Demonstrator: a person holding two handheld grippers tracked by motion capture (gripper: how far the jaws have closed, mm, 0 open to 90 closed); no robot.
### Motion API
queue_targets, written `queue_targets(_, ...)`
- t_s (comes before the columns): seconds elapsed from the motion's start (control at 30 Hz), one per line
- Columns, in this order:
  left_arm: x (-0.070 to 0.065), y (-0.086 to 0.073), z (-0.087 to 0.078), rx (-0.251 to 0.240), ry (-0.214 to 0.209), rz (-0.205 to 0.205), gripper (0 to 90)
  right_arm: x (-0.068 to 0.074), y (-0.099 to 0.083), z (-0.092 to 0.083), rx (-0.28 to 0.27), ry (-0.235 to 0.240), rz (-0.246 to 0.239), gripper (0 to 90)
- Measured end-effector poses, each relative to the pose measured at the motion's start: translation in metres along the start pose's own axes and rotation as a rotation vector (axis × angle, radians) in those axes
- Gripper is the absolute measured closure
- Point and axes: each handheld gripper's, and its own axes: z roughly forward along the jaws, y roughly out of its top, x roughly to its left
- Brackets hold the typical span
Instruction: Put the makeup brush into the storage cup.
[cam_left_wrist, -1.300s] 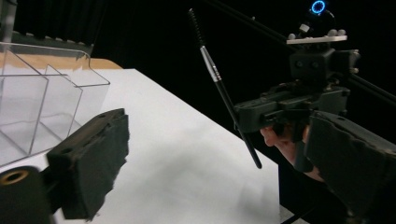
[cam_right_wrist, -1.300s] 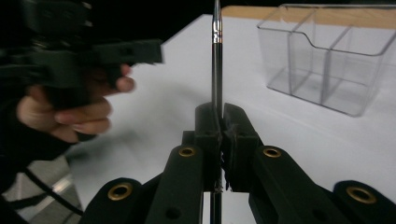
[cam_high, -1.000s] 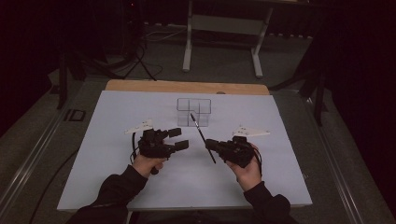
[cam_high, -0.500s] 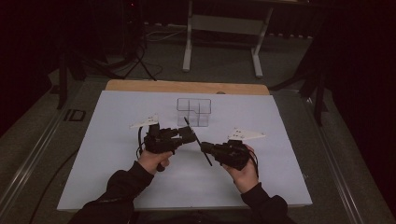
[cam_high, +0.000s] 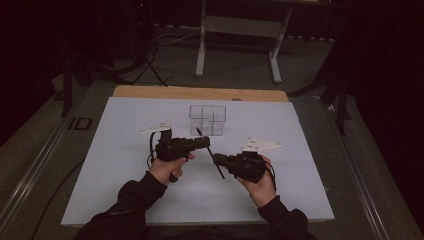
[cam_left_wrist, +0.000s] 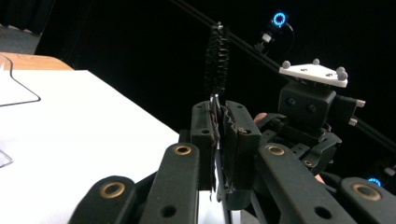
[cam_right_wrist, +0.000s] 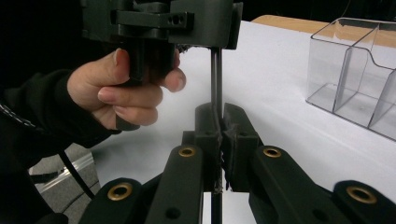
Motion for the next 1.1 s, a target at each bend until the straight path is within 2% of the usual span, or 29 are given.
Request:
queue_targets(0.13,-0.003,0.0,0.002,0.013,0.012,0.015,86.1,0.0,-0.001,0.003,0.016,0.004,-0.006,84.8)
queue_targets(0.23,-0.006,0.001,0.002,0.016,0.036,0.047,86.4,-0.001,0.0,0.004,0.026,-0.002,0.0,83.0)
queue_targets(0.3,-0.007,0.003,0.001,0.006,0.047,0.056,86.4,-0.002,0.0,0.004,0.02,-0.022,0.0,80.1)
queue_targets(0.37,-0.01,0.006,0.0,0.014,0.07,0.086,86.5,-0.003,0.0,0.003,0.028,-0.031,0.015,77.7)
queue_targets(0.4,-0.01,0.008,-0.001,0.012,0.072,0.089,86.5,-0.002,0.0,0.003,0.025,-0.048,0.014,74.1)
queue_targets(0.47,-0.013,0.011,-0.002,0.02,0.098,0.119,86.5,-0.003,0.001,0.001,0.02,-0.074,0.01,72.7)
queue_targets(0.57,-0.016,0.016,-0.005,0.016,0.119,0.143,86.5,-0.004,0.003,-0.003,0.012,-0.078,0.008,68.2)
queue_targets(0.63,-0.017,0.02,-0.007,0.008,0.139,0.159,86.5,-0.005,0.004,-0.005,0.007,-0.084,0.005,61.9)
queue_targets(0.7,-0.018,0.025,-0.008,0.025,0.164,0.172,86.4,-0.006,0.005,-0.007,-0.003,-0.101,0.001,57.8)
queue_targets(0.73,-0.018,0.026,-0.01,0.011,0.151,0.167,86.4,-0.006,0.005,-0.008,-0.006,-0.101,0.001,54.2)
queue_targets(0.77,-0.019,0.027,-0.01,0.013,0.146,0.179,86.4,-0.006,0.005,-0.009,-0.01,-0.113,-0.005,51.3)
queue_targets(0.8,-0.021,0.028,-0.011,0.012,0.166,0.199,86.4,-0.007,0.005,-0.01,-0.018,-0.122,-0.008,48.6)
queue_targets(0.9,-0.023,0.032,-0.013,0.01,0.195,0.207,86.4,-0.008,0.005,-0.012,-0.026,-0.141,-0.02,39.4)
queue_targets(0.93,-0.023,0.034,-0.013,0.008,0.192,0.206,86.4,-0.009,0.005,-0.012,-0.023,-0.144,-0.015,36.9)
queue_targets(1.1,-0.026,0.043,-0.017,0.008,0.235,0.224,86.4,-0.013,0.001,-0.013,-0.001,-0.162,-0.002,27.7)
